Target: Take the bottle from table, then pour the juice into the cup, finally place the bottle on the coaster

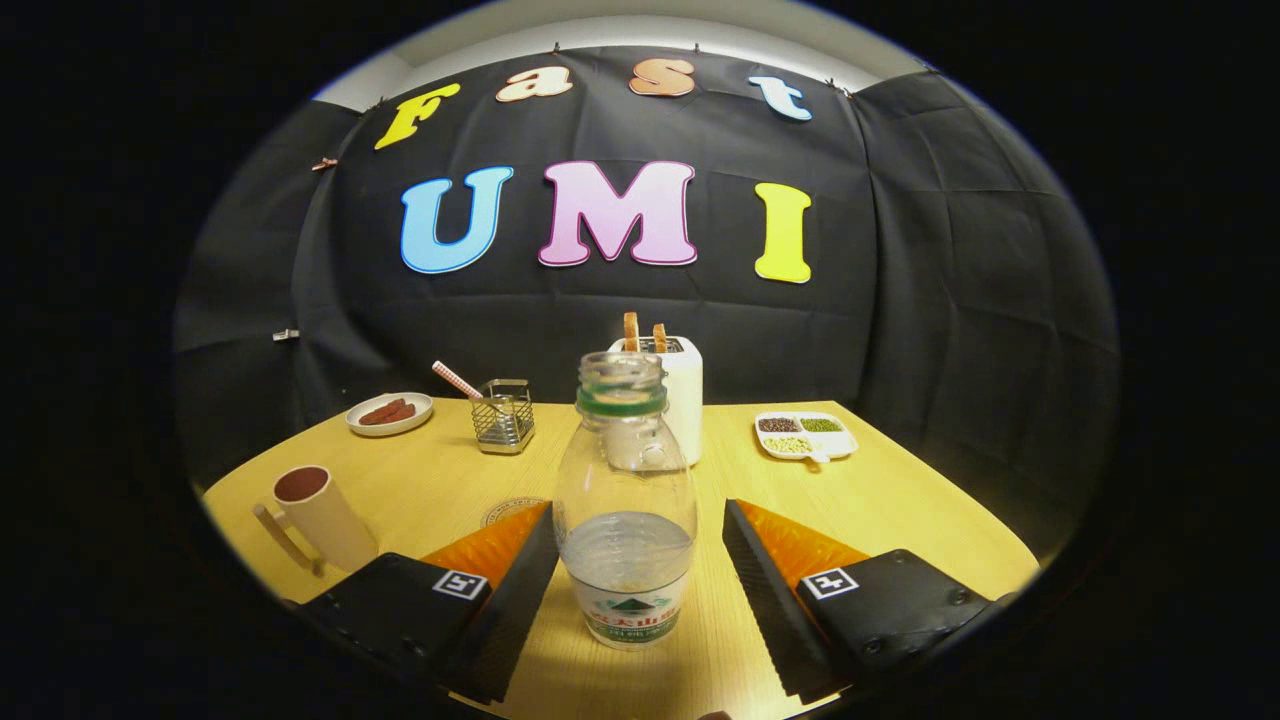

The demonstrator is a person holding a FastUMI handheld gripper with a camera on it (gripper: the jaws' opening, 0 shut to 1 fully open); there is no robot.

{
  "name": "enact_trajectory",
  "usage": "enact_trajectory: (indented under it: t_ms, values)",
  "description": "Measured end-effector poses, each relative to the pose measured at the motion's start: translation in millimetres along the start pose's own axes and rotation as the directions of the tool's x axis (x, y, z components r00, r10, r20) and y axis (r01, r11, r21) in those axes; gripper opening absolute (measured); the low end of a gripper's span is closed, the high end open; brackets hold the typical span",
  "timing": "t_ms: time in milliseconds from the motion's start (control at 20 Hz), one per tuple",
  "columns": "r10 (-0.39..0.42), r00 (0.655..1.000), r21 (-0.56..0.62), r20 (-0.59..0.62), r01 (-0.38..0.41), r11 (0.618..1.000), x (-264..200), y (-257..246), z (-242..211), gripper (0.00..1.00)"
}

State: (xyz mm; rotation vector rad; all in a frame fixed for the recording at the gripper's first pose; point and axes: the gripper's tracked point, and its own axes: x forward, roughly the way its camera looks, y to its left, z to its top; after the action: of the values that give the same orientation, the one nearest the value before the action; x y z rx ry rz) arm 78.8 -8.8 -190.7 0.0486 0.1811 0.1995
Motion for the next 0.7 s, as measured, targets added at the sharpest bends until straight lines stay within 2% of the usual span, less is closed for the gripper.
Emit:
enact_trajectory:
  t_ms: [150, 400, 700]
  values:
    - [0.027, 0.999, 0.022, -0.023, -0.027, 0.999, 0, 5, -13, 0.98]
    - [0.05, 0.999, 0.015, -0.016, -0.049, 0.999, 1, 7, -15, 0.86]
    - [0.077, 0.997, -0.008, -0.002, -0.077, 0.997, 8, 8, -11, 0.79]
